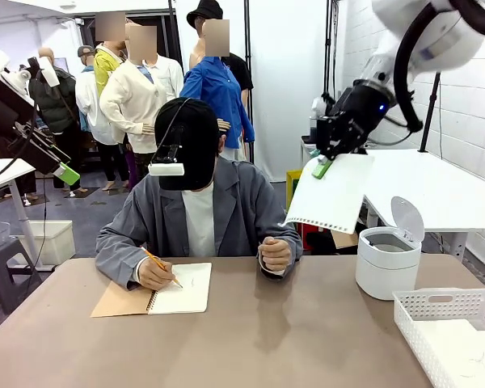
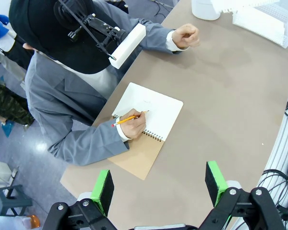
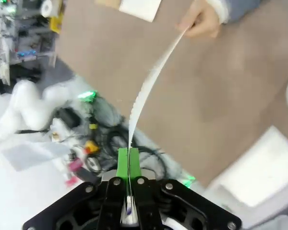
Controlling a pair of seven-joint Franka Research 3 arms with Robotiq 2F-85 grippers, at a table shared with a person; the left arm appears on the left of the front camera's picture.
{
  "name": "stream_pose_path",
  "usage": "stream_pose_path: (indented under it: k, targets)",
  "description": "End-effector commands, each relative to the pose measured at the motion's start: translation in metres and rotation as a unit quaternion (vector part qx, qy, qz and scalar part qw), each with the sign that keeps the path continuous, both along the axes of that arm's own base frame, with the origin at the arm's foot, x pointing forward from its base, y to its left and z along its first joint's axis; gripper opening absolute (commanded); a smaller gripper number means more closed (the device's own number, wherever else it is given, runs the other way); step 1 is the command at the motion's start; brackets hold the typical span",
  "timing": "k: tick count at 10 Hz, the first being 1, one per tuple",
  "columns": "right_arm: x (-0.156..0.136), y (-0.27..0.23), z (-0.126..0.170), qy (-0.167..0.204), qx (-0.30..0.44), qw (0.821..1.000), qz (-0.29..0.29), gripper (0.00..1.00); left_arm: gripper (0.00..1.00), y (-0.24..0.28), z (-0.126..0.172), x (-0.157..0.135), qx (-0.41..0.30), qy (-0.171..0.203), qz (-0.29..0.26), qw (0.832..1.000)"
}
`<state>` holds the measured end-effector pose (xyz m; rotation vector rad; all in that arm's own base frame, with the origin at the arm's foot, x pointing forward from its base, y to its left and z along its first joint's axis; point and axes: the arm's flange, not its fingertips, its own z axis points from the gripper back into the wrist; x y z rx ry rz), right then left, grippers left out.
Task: Sort the paper based on its condition.
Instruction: If a person hands you a paper, place it in the Organizing basket , and if it's crumpled, put it in the Trash can.
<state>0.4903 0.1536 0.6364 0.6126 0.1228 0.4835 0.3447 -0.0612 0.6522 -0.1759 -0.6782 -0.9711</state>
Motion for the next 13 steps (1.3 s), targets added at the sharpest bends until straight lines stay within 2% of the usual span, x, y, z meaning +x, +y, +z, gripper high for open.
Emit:
stream_pose_path:
  k: [1, 2, 5, 7, 8, 9, 13]
  targets:
    - [-0.014, -0.005, 0.017, -0.113, -0.018, 0.993, 0.030, 0.00, 1.00, 0.001, 0.000, 0.000, -0.001, 0.001, 0.000, 1.000]
    - [-0.024, -0.012, 0.032, -0.177, -0.052, 0.982, 0.047, 0.00, 1.00, 0.001, 0.000, 0.000, -0.001, 0.001, 0.000, 1.000]
    - [-0.052, -0.035, 0.057, -0.307, -0.120, 0.943, 0.037, 0.00, 1.00, 0.001, 0.000, 0.000, -0.001, 0.001, 0.000, 1.000]
    - [-0.067, -0.054, 0.050, -0.311, -0.175, 0.934, 0.028, 0.00, 1.00, 0.001, 0.000, 0.000, -0.001, 0.001, 0.000, 1.000]
    - [-0.062, -0.060, 0.046, -0.290, -0.154, 0.944, 0.018, 0.00, 1.00, 0.001, 0.000, 0.000, -0.001, 0.001, 0.000, 1.000]
    - [-0.054, -0.048, 0.077, -0.308, -0.149, 0.939, 0.035, 0.00, 1.00, 0.001, 0.000, 0.000, -0.001, 0.001, 0.000, 1.000]
    - [-0.054, -0.048, 0.077, -0.308, -0.149, 0.939, 0.035, 0.00, 1.00, 0.001, 0.000, 0.000, -0.001, 0.001, 0.000, 1.000]
